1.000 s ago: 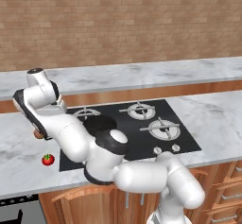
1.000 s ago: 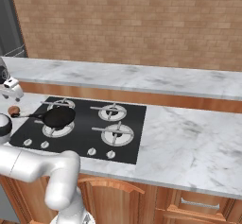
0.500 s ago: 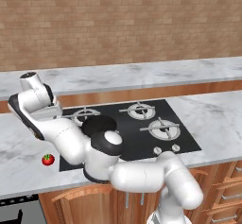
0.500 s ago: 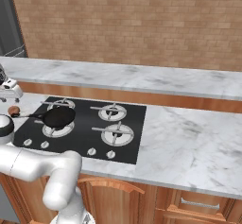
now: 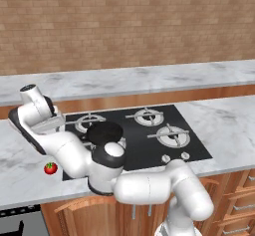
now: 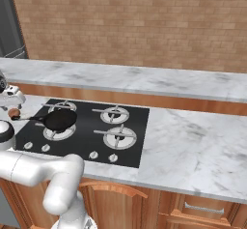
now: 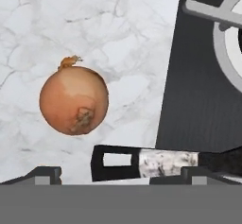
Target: Place the pan on the front left burner on the stove. Then place the tomato and the onion in the pan and turn on the front left burner.
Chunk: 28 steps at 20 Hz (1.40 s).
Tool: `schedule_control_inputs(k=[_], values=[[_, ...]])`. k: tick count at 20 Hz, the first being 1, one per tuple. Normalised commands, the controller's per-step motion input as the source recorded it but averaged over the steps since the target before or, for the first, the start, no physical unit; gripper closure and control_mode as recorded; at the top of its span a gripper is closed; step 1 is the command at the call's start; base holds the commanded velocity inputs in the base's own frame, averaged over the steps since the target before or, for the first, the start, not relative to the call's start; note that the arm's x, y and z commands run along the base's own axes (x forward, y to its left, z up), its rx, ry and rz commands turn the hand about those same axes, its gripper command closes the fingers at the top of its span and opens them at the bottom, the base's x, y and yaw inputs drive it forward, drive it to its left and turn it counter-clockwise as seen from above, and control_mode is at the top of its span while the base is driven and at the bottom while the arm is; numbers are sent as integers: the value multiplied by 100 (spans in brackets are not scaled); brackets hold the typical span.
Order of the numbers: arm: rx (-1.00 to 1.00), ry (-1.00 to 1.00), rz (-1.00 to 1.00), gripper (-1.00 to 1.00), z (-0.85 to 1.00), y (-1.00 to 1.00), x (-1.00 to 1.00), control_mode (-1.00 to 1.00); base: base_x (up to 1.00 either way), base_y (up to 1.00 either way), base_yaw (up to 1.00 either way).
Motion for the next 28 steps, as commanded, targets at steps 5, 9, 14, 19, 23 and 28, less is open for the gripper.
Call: schedule_control_inputs(k=[5,9,14,19,23,28], values=[[0,-1,23,-100,-15,0,3,-100,0,0,0],[0,0,21,-100,-22,0,5,-100,0,0,0],[5,0,20,-100,-22,0,0,-100,0,0,0],[13,0,20,-100,-10,0,8,-100,0,0,0],[11,0,19,-100,-13,0,25,-100,0,0,0],[9,0,18,-100,-17,5,20,-100,0,0,0]])
